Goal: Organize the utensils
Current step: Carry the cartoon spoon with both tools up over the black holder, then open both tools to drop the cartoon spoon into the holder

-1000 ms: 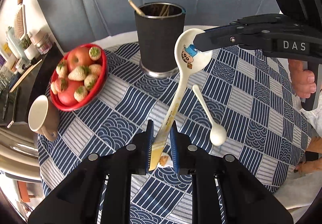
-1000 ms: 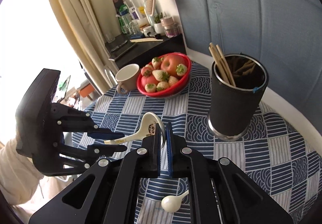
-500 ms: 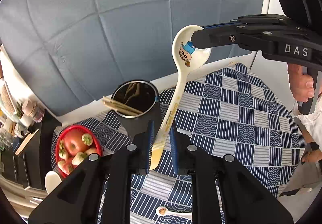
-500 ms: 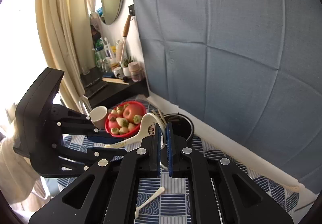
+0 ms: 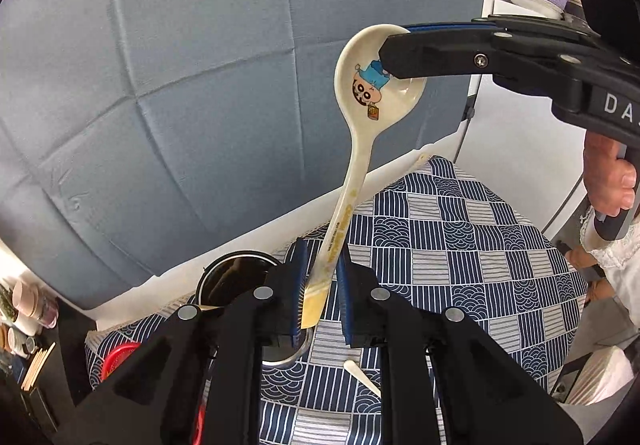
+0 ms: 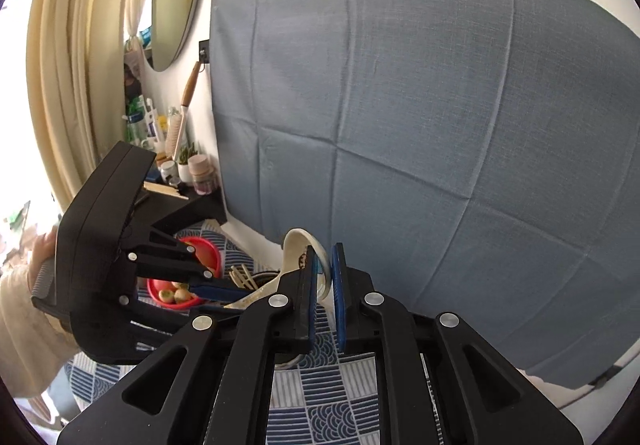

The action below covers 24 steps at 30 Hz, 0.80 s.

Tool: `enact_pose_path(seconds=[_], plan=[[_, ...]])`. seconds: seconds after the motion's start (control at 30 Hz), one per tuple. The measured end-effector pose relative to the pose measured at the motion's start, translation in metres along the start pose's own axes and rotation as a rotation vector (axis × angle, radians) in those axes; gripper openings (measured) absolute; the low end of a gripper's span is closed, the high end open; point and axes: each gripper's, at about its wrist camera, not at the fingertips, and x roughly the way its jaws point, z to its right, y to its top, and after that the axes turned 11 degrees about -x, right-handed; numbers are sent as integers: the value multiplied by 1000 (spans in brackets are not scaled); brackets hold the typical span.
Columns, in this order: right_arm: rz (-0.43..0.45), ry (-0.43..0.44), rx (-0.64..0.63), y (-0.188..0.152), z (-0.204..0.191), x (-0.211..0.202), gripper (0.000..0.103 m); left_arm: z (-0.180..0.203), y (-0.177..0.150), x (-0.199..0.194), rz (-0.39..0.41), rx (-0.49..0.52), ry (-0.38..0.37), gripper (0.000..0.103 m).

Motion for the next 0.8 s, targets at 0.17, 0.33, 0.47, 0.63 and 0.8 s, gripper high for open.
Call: enact_pose_path(seconds=[0.17,0.33,0.47,0.63,0.8], plan=[[-27,-61,-9,14,-16,20,7,-27,3,16,-4,15,-66,15],[-76,-97,-13,20,-32,47,8,-53,-1,40,-27,10,-129,15],[-99,-95,-2,19,-43,66,9,-68,-8,60,-44,-1,-162,15],[-131,-88,10,10,-52,88,9,-76,-21,82,-78,-16,-173,15],[-146,-111,-3,1,-63,99,27,-75,-29,82,-20,17,-105,66]])
